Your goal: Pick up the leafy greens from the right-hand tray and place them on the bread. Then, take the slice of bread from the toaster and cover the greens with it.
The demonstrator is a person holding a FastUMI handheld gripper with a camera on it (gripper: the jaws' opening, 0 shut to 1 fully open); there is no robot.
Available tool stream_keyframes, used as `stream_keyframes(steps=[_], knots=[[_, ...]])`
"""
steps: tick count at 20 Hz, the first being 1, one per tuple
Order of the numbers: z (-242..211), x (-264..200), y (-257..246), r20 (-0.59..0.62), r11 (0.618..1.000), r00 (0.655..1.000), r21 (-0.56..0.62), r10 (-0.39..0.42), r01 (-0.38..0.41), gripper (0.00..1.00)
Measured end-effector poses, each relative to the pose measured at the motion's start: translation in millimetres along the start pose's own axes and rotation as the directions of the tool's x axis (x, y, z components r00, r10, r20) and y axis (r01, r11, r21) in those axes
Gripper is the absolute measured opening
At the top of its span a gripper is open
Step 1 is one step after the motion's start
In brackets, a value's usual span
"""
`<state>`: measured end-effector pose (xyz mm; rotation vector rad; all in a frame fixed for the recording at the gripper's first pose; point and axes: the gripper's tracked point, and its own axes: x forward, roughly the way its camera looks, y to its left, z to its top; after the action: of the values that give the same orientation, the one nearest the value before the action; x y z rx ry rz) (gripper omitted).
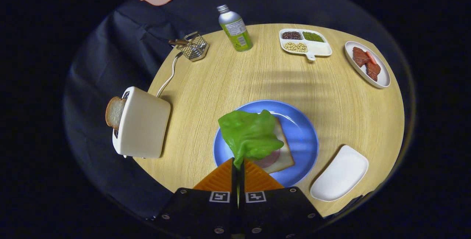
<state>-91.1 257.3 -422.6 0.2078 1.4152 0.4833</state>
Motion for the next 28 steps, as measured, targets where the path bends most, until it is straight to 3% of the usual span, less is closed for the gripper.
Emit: stream_keyframes(steps=[4,10,13,17,21,24,28], knots=[[-10,20,6,-0.055,1.000,0.998,-0.023,-0.006,0.005,0.02],[-12,37,-38,-0.079,0.985,0.982,-0.047,-0.172,0.168,0.04],[-11,36,-45,-0.082,0.982,0.978,-0.018,-0.189,0.189,0.10],[2,26,-54,-0.033,0.974,0.974,-0.011,-0.226,0.226,0.22],[20,8,-59,0.033,0.962,0.962,-0.021,-0.271,0.271,0.44],[36,-9,-44,0.085,0.963,0.961,-0.022,-0.264,0.267,0.61],[55,-36,-5,0.137,0.972,0.965,-0.036,-0.224,0.231,0.75]])
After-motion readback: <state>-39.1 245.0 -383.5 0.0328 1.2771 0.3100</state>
